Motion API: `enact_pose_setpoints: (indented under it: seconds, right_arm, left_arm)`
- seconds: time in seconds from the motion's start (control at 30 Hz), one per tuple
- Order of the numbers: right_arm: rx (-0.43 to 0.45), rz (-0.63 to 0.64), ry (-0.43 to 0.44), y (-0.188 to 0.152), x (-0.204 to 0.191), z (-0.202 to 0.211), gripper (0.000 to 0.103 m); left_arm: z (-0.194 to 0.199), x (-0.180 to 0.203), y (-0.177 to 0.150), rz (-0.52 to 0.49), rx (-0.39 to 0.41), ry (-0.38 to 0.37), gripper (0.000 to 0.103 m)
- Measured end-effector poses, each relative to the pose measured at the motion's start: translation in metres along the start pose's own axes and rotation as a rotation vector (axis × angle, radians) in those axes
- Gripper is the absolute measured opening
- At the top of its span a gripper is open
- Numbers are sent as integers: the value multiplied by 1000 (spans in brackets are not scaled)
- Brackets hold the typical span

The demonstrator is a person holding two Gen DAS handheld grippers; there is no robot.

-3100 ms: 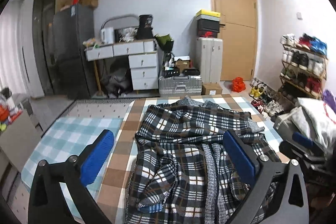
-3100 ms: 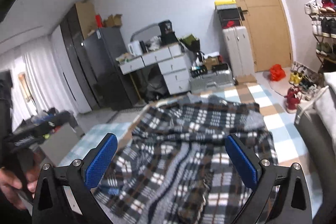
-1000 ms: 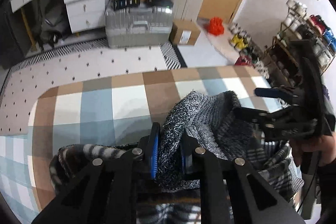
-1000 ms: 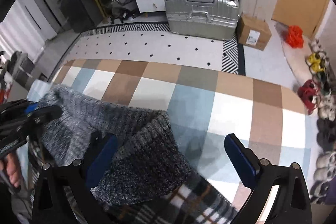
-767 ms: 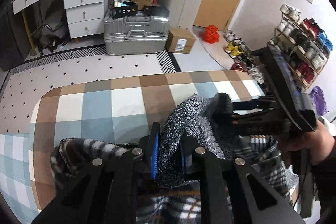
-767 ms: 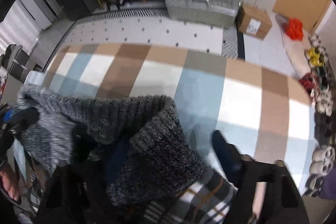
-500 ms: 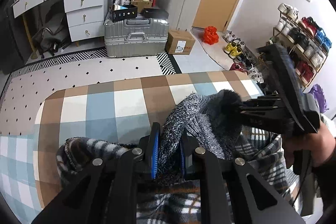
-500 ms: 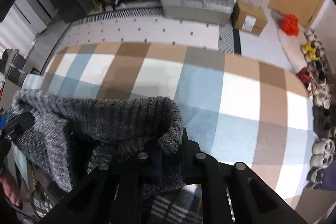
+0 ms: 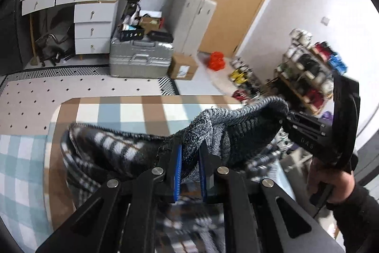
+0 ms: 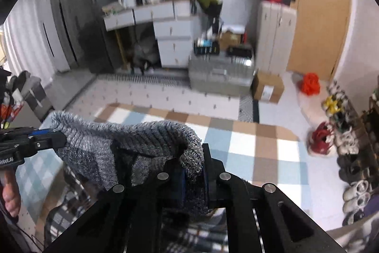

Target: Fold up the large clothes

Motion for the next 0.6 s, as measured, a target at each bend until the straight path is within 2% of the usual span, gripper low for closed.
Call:
enact_pose_setpoints:
  seconds: [0.1,0.27,0.33,0.37,0.43,0.5,0.6]
  right_arm:
    - [43,-11,31,-24,-6,44,10]
    - [84,-25,77,-89,-18,104,10]
    - [53,-77,109,-117,-17,110,10]
    - [23,-98,127,-133,-17,110,10]
    - [-32,-160,147,-167,-16,107,10]
    - [-97,-204,173,-198,-16,99,10]
    - [-186,-275,220,-239,-23,89,11]
  left_arm:
    - [13,14,-21,15,7,-23,8]
    - [41,36,-73,-3,12,-60,8]
    - [43,38,-97,27,-7,-92,8]
    - [41,38,-107,66,-20,-134,7]
    - [30,29,-132,218,-63,-256,7]
    - [22,10,-151,310,-68,-266,7]
    - [12,-4,-171,356,-97,-256,7]
Point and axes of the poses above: each gripper's, at about its wrist camera, not at the fingertips, and z roughly against the way its jaws point, x to its right, y to its top, the point moved 10 cm from there along -z, roughly the way its jaws point, and after that the axes turned 15 degrees about -y, right-handed, at the moved point
